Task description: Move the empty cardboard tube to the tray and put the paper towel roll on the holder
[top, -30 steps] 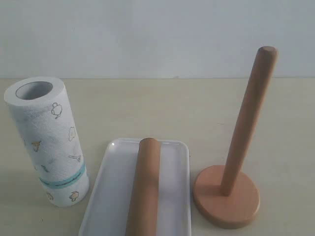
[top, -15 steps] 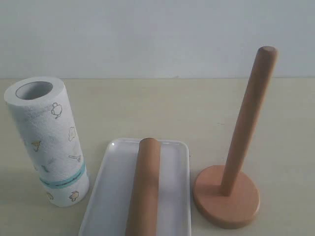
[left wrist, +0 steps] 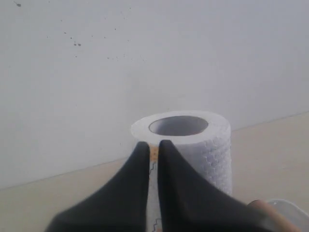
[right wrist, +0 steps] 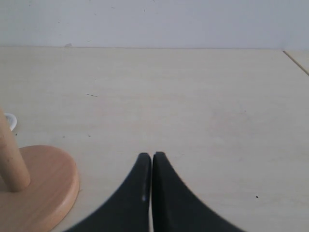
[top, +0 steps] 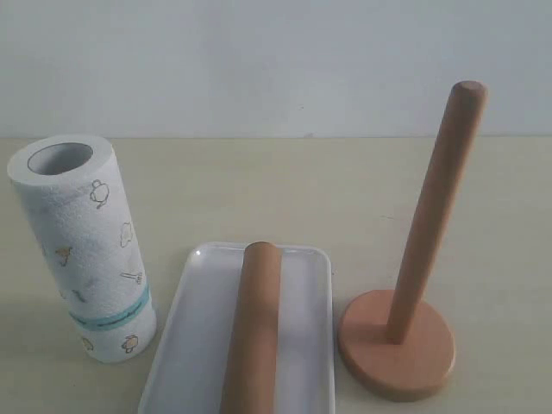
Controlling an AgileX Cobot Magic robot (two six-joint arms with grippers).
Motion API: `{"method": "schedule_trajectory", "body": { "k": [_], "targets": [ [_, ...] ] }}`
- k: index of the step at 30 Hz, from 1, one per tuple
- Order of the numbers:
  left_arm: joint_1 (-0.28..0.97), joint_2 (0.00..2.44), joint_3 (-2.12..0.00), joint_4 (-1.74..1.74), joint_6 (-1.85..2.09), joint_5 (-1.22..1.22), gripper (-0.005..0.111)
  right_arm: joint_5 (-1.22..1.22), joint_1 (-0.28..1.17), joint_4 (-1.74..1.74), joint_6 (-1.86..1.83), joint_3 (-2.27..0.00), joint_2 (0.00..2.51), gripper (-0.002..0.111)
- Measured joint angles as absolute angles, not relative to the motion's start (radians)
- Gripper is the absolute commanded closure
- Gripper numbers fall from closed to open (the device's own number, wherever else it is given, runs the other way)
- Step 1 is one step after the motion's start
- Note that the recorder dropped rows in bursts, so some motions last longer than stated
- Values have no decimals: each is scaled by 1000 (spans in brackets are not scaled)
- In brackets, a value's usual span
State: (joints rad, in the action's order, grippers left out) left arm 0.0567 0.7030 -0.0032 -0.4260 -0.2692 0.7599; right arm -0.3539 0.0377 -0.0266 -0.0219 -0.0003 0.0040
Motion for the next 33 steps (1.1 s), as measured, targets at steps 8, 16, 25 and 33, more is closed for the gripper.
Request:
{"method": "schedule_trajectory", "body": {
  "k": [8, 16, 25, 33],
  "targets": [
    [57, 703, -3, -458, -291, 736, 101, -354, 38, -27, -22, 0, 4, 108],
    [57, 703, -3, -577, -355, 734, 101, -354, 38, -27, -22, 0, 4, 108],
    [57, 703, -3, -588, -399, 668, 100, -354, 38, -27, -22, 0, 4, 108],
    [57, 703, -3, -592, -487, 655, 95, -354, 38, -27, -20, 0, 4, 108]
  ]
}}
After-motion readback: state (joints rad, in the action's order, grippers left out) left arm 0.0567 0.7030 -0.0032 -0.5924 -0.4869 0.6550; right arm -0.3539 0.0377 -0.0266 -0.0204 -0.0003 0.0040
